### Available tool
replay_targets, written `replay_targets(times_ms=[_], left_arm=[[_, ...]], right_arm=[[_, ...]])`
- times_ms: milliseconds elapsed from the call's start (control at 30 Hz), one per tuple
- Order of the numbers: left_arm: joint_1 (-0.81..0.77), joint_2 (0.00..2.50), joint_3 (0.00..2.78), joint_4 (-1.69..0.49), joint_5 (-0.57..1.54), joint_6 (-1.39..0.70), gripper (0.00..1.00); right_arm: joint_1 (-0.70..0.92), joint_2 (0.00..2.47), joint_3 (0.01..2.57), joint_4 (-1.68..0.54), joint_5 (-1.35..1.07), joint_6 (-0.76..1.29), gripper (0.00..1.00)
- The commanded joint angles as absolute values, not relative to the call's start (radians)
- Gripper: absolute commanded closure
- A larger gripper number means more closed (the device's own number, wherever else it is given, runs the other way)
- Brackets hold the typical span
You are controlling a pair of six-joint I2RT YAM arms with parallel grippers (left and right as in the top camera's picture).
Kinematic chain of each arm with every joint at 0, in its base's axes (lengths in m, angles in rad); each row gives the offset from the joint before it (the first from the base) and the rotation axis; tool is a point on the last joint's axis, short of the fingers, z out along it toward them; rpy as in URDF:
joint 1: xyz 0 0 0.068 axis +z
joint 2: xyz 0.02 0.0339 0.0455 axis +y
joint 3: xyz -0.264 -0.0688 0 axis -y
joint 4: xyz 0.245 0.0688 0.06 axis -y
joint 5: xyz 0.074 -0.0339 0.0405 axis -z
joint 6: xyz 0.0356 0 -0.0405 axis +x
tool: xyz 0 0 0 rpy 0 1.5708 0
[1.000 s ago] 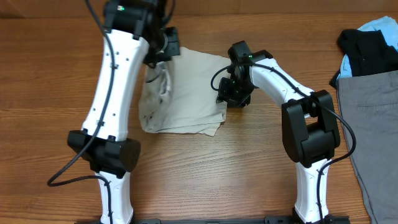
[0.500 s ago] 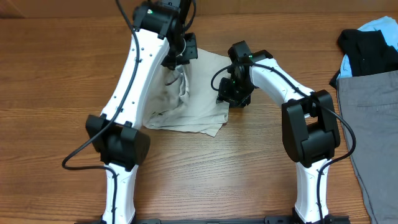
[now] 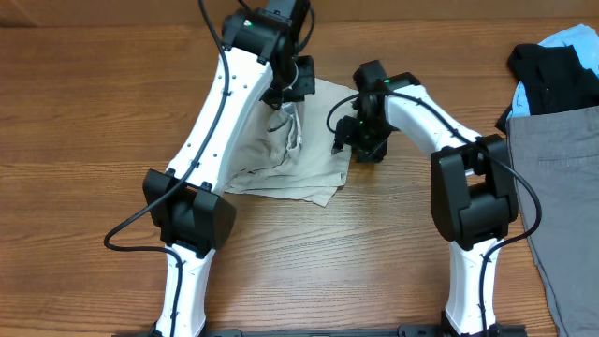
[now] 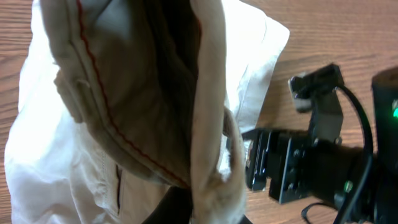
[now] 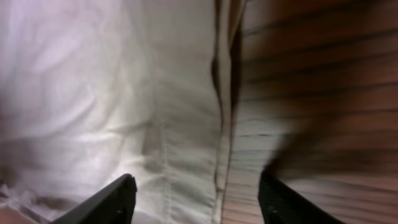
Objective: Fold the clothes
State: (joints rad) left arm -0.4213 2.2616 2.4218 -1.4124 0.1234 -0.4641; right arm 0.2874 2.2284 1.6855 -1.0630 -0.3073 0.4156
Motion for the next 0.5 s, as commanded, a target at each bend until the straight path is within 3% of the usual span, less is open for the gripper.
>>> replay_targets(times_ms=[0, 100, 267, 467], left_arm=[[-0.450, 2.269, 2.409, -1.401, 0.122, -0.440, 0.85], [-0.454, 2.270, 2.357, -1.378, 0.124, -0.414, 0.82], [-0.454, 2.269, 2.252, -1.327, 0.149, -0.413, 0.91], [-0.451, 2.267, 2.213, -1.275, 0.233, -0.353, 0.88]], right_arm=[[0.223, 2.237, 1.718, -1.103, -0.271, 0.389, 0.26], [0.164, 2.237, 1.774, -1.177, -0.293, 0.324, 0.20], [0.122, 2.237, 1.789, -1.208, -0.293, 0.306, 0.20], [0.102, 2.237, 1.789, -1.214, -0.293, 0.306, 0.17]])
